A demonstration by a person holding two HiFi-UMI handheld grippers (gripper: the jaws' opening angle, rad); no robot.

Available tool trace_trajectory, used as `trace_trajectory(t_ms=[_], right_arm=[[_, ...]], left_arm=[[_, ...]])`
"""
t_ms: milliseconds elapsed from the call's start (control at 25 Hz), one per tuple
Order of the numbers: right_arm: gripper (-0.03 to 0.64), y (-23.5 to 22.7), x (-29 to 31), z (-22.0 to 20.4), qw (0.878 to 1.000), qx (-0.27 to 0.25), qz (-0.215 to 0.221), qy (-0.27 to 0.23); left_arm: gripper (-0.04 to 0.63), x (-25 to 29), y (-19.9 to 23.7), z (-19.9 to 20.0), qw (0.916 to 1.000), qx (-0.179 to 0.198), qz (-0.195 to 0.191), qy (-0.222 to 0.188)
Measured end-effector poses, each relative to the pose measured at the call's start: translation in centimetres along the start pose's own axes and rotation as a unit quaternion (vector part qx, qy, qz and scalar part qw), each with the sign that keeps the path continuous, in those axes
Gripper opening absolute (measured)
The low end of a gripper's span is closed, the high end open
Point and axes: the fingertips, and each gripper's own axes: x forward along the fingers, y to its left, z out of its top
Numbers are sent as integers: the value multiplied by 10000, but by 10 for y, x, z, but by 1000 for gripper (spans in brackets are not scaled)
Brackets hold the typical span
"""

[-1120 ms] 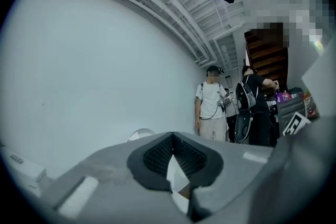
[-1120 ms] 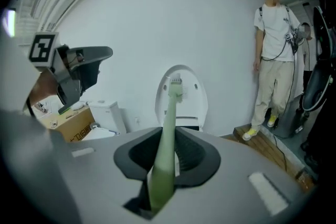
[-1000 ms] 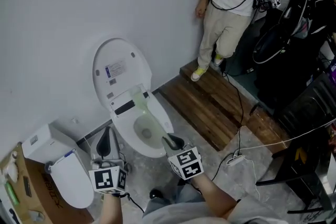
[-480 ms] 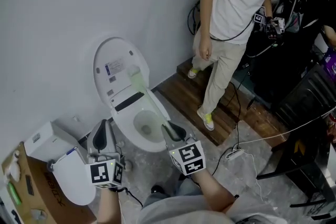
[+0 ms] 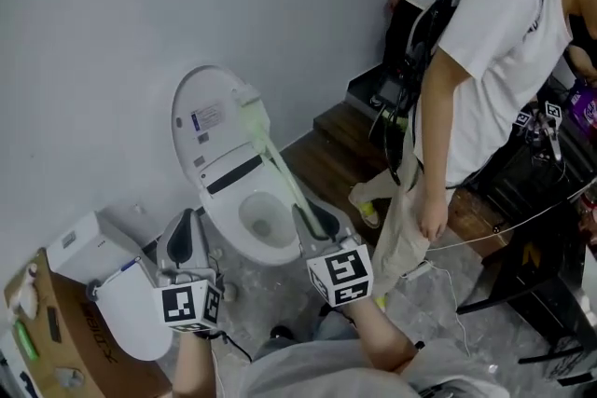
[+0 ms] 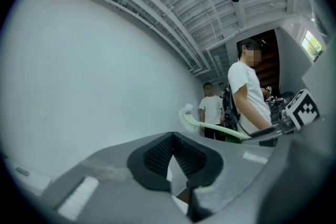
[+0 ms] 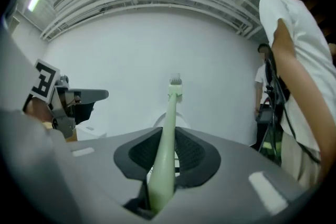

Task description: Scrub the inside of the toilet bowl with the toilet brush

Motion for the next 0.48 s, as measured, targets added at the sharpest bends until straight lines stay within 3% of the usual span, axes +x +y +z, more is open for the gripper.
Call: trace_trajectory(t_ms=[480], right_arm=[[74,7,-30,29,9988,-79,-269,-408]], left_arm=[[3,-26,-8,1,9999,-28,-100,56]])
